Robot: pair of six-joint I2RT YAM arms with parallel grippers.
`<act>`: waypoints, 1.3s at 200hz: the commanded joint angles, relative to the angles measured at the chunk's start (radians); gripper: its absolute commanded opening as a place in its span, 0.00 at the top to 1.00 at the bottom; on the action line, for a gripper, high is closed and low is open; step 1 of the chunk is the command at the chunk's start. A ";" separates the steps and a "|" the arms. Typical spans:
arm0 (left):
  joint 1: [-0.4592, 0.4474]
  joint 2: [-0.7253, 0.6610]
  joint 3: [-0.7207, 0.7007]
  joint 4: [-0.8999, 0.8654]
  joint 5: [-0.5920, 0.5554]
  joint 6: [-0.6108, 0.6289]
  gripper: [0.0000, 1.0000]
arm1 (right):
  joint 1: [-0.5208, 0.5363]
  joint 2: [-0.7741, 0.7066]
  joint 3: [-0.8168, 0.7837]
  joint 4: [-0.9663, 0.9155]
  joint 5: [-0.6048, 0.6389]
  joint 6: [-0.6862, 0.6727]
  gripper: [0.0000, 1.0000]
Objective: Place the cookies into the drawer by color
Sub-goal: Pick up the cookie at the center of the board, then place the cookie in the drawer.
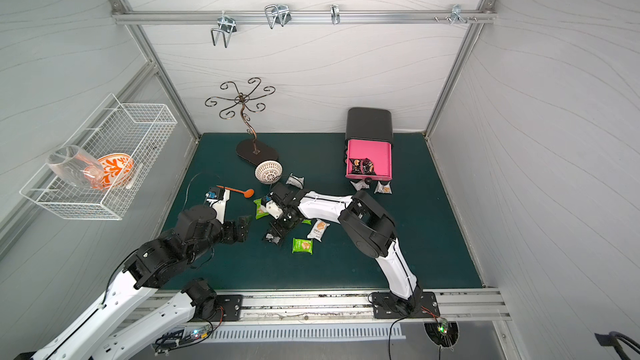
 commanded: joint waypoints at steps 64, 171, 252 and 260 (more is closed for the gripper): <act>0.005 0.006 -0.045 0.338 0.394 0.118 0.01 | -0.148 -0.400 -0.216 -0.005 0.048 0.125 1.00; 0.003 0.405 0.193 0.585 0.737 0.250 0.01 | -0.717 -0.684 -0.216 -0.058 0.177 0.155 1.00; 0.001 0.535 0.277 0.573 0.712 0.265 0.01 | -0.859 -0.477 -0.167 0.001 0.386 0.090 1.00; 0.001 0.542 0.286 0.557 0.708 0.268 0.01 | -0.861 -0.461 -0.166 0.004 0.407 0.080 1.00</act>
